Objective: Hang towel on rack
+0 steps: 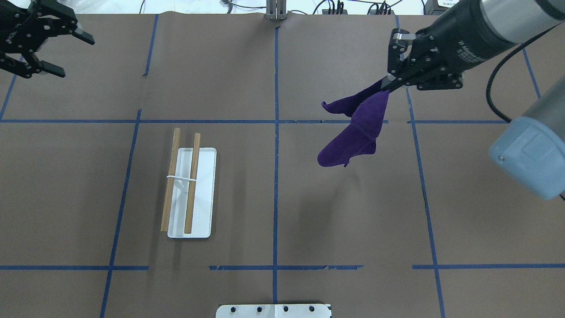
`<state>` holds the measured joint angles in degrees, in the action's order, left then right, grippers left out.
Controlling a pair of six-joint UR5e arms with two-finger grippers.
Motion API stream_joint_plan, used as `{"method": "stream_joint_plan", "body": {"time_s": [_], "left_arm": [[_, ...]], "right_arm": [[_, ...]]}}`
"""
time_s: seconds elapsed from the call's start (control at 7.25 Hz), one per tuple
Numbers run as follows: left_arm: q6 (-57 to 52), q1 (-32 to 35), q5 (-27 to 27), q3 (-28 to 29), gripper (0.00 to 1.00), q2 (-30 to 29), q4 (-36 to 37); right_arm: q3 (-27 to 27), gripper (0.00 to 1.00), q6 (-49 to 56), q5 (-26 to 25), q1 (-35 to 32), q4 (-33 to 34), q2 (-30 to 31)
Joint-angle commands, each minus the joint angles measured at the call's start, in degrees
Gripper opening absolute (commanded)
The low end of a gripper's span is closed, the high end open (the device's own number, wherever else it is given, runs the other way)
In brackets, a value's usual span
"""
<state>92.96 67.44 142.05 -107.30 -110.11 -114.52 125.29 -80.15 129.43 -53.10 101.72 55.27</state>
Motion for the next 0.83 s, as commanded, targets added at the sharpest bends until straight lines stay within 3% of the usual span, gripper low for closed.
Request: {"method": "stream_joint_plan", "body": {"time_s": [0.0,0.14,0.69], "left_arm": [[19.81,-5.71,-0.37,0.24,1.00,-6.66,-0.70],[26.68,-10.44,-1.33,0.68,1.00,-10.43,-0.61],[42.62,-17.14,-6.06,0.50,0.98,-16.34,-0.96]], "right_arm": [[-0.48,0.00,-6.32,-6.71,6.76,-1.25,-6.03],[-1.18,0.00,-8.77,-7.08,7.22,-4.22,-6.66],[-3.82,0.00,-10.54,-8.49,8.19,-4.95,-10.26]]}}
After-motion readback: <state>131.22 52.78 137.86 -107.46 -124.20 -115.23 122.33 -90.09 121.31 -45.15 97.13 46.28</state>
